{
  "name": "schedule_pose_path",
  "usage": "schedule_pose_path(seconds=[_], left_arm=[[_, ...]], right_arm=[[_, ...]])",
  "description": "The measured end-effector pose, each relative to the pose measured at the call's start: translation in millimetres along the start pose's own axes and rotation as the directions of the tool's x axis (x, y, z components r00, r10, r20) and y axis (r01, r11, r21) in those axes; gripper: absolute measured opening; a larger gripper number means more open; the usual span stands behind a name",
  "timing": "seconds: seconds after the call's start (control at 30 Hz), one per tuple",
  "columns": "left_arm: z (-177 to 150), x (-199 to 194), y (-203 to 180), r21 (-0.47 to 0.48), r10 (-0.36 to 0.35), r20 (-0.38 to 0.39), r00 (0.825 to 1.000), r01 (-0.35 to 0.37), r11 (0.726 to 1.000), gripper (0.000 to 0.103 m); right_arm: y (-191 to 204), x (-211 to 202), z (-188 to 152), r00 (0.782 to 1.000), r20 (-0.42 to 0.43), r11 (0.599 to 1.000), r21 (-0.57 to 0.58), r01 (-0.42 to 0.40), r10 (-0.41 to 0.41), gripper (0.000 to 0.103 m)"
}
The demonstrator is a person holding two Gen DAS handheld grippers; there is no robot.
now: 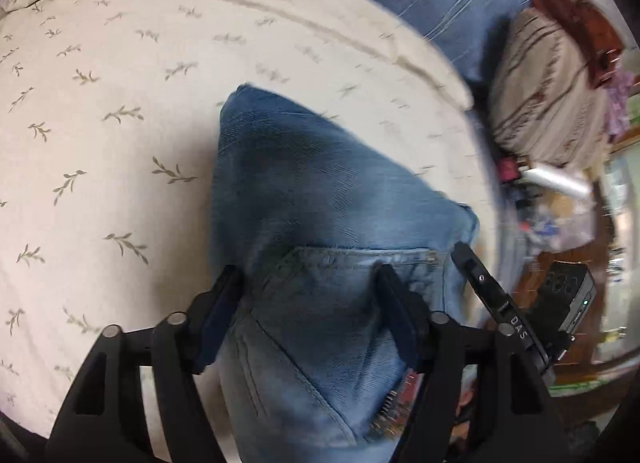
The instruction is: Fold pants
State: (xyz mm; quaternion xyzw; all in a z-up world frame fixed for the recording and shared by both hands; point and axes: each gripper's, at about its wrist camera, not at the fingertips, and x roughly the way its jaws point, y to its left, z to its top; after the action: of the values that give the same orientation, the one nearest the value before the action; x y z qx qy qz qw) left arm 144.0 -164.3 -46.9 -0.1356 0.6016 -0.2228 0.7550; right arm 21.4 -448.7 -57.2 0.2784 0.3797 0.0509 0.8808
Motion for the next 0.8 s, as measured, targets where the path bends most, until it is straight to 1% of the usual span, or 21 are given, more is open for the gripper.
schedule_pose_path(seconds=[0.03, 0.07, 0.1, 0.17, 0.2, 0.23, 0.27, 0.3, 0.37, 0.4, 0.43, 0.47, 0.5, 0.53, 0.57, 0.6, 0.67, 0.7, 0.73, 0.77, 0.8], left_arm=[[-2.8, -3.9, 0.3, 0.002, 0.0, 0.015, 1.0, 0.0, 1.0, 0.072], [-5.4, -10.4, -0.2, 0.013, 0.003, 0.02, 1.0, -0.004, 1.0, 0.072], [-8.3, -16.3, 0.3, 0.022, 0.007, 0.02, 1.0, -0.008, 1.0, 0.072], [-15.3, -29.4, 3.4, 0.024, 0.004, 0.017, 1.0, -0.005, 1.0, 0.072], [-22.6, -40.8, 7.3, 0.026, -0.001, 0.023, 1.0, 0.001, 1.0, 0.071], [-29.5, -48.5, 10.1, 0.027, -0.005, 0.031, 1.0, 0.005, 1.0, 0.071], [-37.6, -56.4, 13.5, 0.027, -0.016, 0.041, 0.999, 0.015, 1.0, 0.071], [-46.6, -60.1, 17.3, 0.02, -0.041, 0.044, 0.998, 0.04, 0.999, 0.072], [-66.8, -60.4, 27.0, -0.014, -0.105, 0.007, 0.994, 0.105, 0.994, 0.074], [-74.2, -54.7, 28.1, -0.03, -0.136, -0.021, 0.99, 0.136, 0.99, 0.075], [-83.0, -48.4, 30.3, -0.044, -0.159, -0.053, 0.986, 0.157, 0.987, 0.076], [-93.6, -36.8, 31.6, -0.051, -0.169, -0.097, 0.981, 0.164, 0.985, 0.076], [-99.2, -26.1, 30.4, -0.052, -0.157, -0.128, 0.979, 0.151, 0.987, 0.077], [-104.2, -18.4, 30.0, -0.055, -0.128, -0.136, 0.982, 0.121, 0.991, 0.079], [-107.1, -16.4, 28.8, -0.052, -0.11, -0.132, 0.985, 0.104, 0.993, 0.079], [-106.7, -19.4, 25.0, -0.042, -0.102, -0.127, 0.987, 0.097, 0.994, 0.079], [-105.5, -33.8, 19.6, -0.032, -0.109, -0.117, 0.987, 0.106, 0.994, 0.077], [-106.2, -41.6, 17.2, -0.02, -0.115, -0.099, 0.988, 0.114, 0.993, 0.077], [-106.5, -44.0, 16.2, -0.012, -0.114, -0.091, 0.989, 0.113, 0.993, 0.077], [-107.6, -42.5, 15.8, -0.001, -0.104, -0.088, 0.991, 0.104, 0.995, 0.077], [-109.8, -36.4, 16.9, 0.004, -0.085, -0.098, 0.992, 0.086, 0.996, 0.077]], right_arm=[[-3.0, -2.1, -0.8, 1.0, 0.008, 1.0, 0.024, -0.018, 0.018, 0.02], [-5.2, -6.4, -1.3, 0.999, 0.004, 0.998, 0.049, -0.047, 0.047, 0.023], [-5.2, -6.4, -1.3, 0.999, 0.004, 0.998, 0.049, -0.047, 0.047, 0.029], [-7.0, -18.5, -2.3, 0.997, 0.022, 0.993, 0.08, -0.082, 0.08, 0.03], [-9.8, -35.8, -9.0, 0.989, 0.027, 0.982, 0.123, -0.146, 0.144, 0.033], [-12.5, -44.5, -15.7, 0.983, 0.032, 0.971, 0.153, -0.185, 0.183, 0.043], [-14.5, -49.3, -20.2, 0.978, 0.034, 0.963, 0.171, -0.209, 0.206, 0.049], [-15.7, -54.9, -29.8, 0.971, 0.031, 0.953, 0.19, -0.237, 0.236, 0.058], [-12.1, -61.6, -45.6, 0.965, 0.021, 0.945, 0.198, -0.26, 0.261, 0.06], [-12.1, -61.6, -45.6, 0.965, 0.021, 0.945, 0.198, -0.26, 0.261, 0.063], [-4.2, -62.5, -59.6, 0.964, 0.015, 0.947, 0.182, -0.265, 0.266, 0.068], [-4.2, -62.5, -59.6, 0.964, 0.015, 0.947, 0.182, -0.265, 0.266, 0.069], [3.1, -56.0, -69.1, 0.971, -0.002, 0.962, 0.136, -0.236, 0.239, 0.069], [7.4, -52.5, -70.8, 0.978, -0.024, 0.973, 0.11, -0.204, 0.207, 0.063], [15.6, -50.7, -70.2, 0.986, -0.046, 0.985, 0.065, -0.157, 0.16, 0.052], [30.1, -55.6, -67.9, 0.992, -0.05, 0.993, -0.017, -0.113, 0.112, 0.024], [50.3, -73.6, -63.9, 0.994, 0.004, 0.987, -0.121, -0.11, 0.112, 0.021], [63.0, -86.3, -62.5, 0.995, 0.043, 0.977, -0.194, -0.083, 0.093, 0.019], [70.4, -93.1, -62.6, 0.996, 0.072, 0.968, -0.248, -0.04, 0.059, 0.018], [74.5, -92.2, -64.2, 0.997, 0.082, 0.953, -0.302, 0.016, 0.009, 0.018], [72.5, -84.3, -65.7, 0.997, 0.069, 0.948, -0.313, 0.056, -0.036, 0.017]])
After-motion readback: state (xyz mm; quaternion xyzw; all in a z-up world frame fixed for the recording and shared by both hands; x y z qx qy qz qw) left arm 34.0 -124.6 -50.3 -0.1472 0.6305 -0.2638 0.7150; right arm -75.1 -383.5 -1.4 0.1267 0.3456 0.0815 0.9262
